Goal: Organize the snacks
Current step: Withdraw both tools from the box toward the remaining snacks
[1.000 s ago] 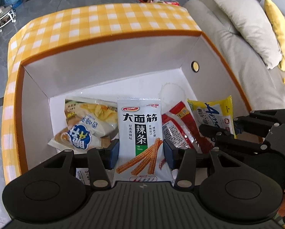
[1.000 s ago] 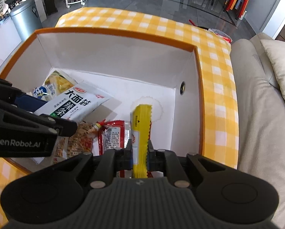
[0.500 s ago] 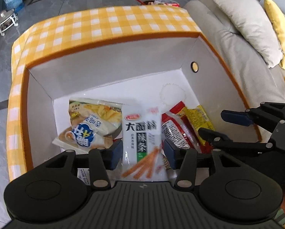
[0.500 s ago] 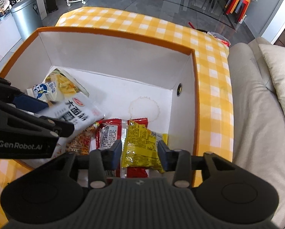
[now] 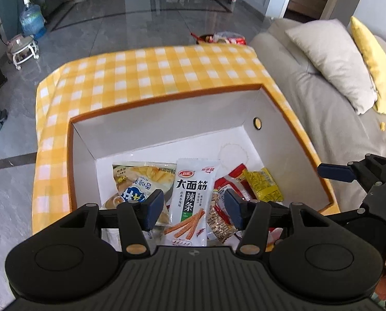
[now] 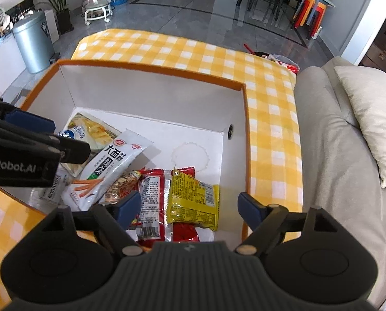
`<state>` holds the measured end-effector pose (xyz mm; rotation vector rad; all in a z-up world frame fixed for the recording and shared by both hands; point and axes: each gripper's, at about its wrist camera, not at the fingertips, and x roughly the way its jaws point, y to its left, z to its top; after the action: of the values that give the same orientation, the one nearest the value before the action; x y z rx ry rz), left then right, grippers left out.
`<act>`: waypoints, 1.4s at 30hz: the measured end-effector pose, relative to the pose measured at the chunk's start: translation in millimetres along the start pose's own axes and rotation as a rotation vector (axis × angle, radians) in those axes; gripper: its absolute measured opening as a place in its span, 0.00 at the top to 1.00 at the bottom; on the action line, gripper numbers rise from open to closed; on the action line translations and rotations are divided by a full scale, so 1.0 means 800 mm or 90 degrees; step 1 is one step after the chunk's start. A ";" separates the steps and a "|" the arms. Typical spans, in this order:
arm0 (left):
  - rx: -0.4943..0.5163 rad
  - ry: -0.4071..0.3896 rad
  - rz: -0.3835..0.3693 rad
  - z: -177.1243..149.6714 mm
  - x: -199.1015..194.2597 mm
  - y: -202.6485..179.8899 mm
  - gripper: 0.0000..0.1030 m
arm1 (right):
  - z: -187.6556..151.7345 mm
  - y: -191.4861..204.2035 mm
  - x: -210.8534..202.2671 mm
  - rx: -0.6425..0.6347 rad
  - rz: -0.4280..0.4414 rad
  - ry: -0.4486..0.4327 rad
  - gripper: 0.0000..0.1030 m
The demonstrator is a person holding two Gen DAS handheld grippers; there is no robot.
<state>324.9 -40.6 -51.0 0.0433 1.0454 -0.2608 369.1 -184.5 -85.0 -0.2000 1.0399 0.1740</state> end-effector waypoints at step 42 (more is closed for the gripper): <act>-0.115 -0.047 -0.017 -0.188 -0.111 0.002 0.39 | -0.209 0.022 -0.129 0.183 0.033 -0.094 0.11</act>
<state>155.5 1.9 -50.8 -0.1415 0.9933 -0.1896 174.1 -213.9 -79.2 0.0995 0.9121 0.0836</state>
